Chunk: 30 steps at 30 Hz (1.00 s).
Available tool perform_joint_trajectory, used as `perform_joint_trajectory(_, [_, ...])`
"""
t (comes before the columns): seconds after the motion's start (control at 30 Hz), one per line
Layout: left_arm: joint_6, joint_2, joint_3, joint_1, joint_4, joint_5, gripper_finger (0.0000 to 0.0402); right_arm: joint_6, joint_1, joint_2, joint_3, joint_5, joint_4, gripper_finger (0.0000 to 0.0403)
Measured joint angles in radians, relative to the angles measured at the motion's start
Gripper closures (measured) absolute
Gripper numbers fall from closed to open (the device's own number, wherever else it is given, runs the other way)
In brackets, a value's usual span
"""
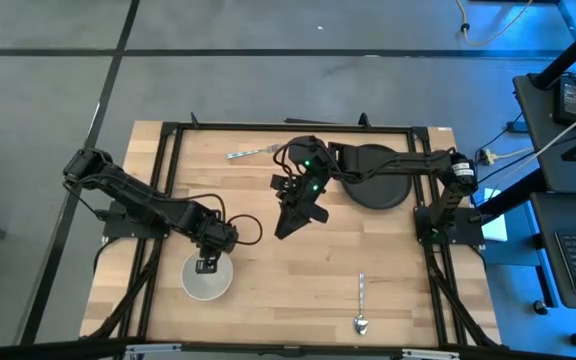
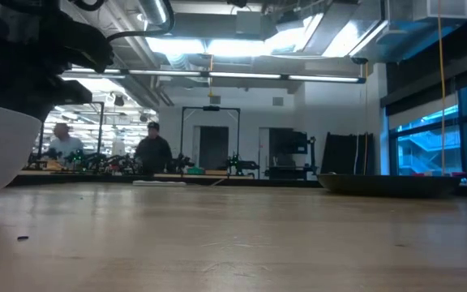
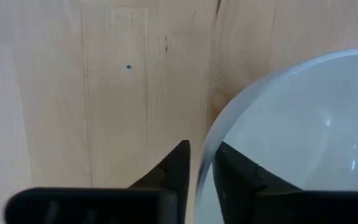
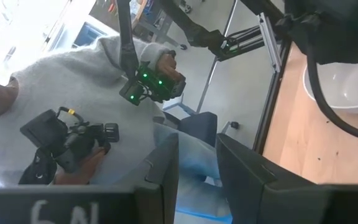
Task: Set table place
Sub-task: Put the white bowl on top of the black plate
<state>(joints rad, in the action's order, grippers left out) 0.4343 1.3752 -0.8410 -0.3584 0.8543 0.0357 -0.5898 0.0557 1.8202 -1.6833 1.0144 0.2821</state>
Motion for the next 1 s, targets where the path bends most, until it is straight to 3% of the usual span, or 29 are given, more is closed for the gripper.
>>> perform_joint_trajectory(0.13, [0.007,0.000,0.000,0.005,-0.004,0.001,0.0392,0.019,0.007,0.000,0.000,-0.001,0.000,0.0295])
perform_joint_trajectory(0.47, [0.060,0.000,-0.064,0.130,0.025,-0.029,0.0397,0.000,0.008,0.000,0.000,-0.002,0.000,0.0295])
perform_joint_trajectory(0.8, [0.004,0.000,-0.285,0.372,0.318,-0.084,0.0398,0.102,0.008,0.000,0.000,0.059,0.000,0.0295])
perform_joint_trajectory(1.0, [0.006,0.000,-0.373,0.566,0.362,0.017,0.0398,0.254,0.007,0.000,0.000,0.053,0.000,0.0295])
